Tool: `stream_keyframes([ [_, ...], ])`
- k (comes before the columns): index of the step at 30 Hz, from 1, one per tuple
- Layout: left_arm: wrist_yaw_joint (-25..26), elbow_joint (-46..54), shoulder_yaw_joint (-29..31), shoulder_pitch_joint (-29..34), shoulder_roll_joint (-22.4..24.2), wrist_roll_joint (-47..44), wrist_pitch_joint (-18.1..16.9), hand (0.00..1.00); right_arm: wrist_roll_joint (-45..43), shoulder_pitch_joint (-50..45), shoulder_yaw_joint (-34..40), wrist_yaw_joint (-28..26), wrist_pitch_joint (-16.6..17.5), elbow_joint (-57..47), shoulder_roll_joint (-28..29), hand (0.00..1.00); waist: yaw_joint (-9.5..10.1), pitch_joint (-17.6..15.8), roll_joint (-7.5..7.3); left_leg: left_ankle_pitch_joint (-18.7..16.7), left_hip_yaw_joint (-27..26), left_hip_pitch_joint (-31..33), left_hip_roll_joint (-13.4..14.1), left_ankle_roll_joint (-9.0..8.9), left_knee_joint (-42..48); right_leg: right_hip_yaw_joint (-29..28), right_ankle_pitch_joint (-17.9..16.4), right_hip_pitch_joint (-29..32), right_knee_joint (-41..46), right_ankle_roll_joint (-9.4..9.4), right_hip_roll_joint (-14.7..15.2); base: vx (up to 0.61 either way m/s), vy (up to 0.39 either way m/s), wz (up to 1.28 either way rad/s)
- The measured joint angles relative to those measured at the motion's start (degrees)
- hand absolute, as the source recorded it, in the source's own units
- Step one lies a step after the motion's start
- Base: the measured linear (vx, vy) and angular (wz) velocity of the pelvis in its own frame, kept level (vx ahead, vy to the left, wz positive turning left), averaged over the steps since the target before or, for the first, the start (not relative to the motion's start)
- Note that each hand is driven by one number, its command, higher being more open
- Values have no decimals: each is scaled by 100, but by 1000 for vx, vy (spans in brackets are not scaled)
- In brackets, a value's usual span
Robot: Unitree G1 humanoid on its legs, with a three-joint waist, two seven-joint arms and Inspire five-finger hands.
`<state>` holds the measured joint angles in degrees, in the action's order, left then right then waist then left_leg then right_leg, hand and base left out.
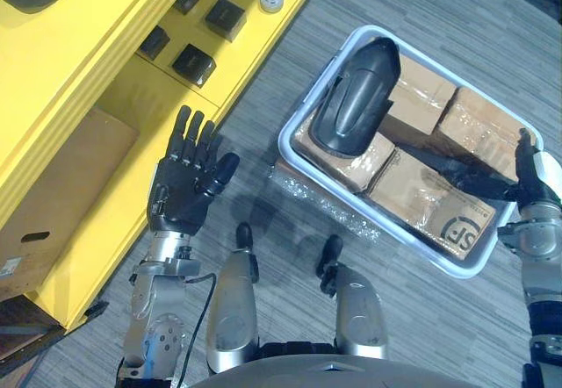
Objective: Walk over and take three plastic housings, then place them on the shelf
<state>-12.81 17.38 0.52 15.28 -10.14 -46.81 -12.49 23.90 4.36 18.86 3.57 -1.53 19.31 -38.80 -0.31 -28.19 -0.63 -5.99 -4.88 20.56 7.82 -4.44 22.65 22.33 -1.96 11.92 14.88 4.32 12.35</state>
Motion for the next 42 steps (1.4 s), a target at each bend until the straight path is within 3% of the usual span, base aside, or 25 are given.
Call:
stream_keyframes([
  [5,-37,0,40,4,-100,-2,1,100,1,-377,130,-213,221,-228,-7,100,-13,-78,-146,-9,-43,-6,84,-15,12,-43,4,10,-20,3,-73,-7,-10,-6],
  [15,-35,-14,53,0,-201,305,-20,100,12,-413,179,-224,198,-143,-7,100,5,-85,-159,-9,-60,55,83,-15,8,-43,69,10,-173,36,-104,2,5,0],
  [20,-32,-312,49,-26,-209,460,-73,100,16,-70,163,-190,-75,155,-7,100,21,-84,-159,-8,-31,81,75,-14,10,-20,71,15,-186,37,-106,2,4,1],
  [28,-31,-458,-28,-71,-240,452,-236,100,37,619,-95,92,-777,896,-17,100,65,-75,-140,42,-51,266,41,28,19,-52,59,290,-32,27,-56,-6,9,-1],
  [34,-186,-458,-117,-187,-229,407,-372,100,65,832,-260,63,-1086,1080,-329,100,146,-68,12,94,-27,350,-25,65,22,-57,30,427,127,23,26,-32,23,3],
  [42,-226,-690,-203,-340,-215,366,-491,100,57,1447,-433,85,-1453,2166,-670,100,193,-64,271,209,51,728,-101,98,32,-29,37,830,305,29,121,-41,18,5],
])
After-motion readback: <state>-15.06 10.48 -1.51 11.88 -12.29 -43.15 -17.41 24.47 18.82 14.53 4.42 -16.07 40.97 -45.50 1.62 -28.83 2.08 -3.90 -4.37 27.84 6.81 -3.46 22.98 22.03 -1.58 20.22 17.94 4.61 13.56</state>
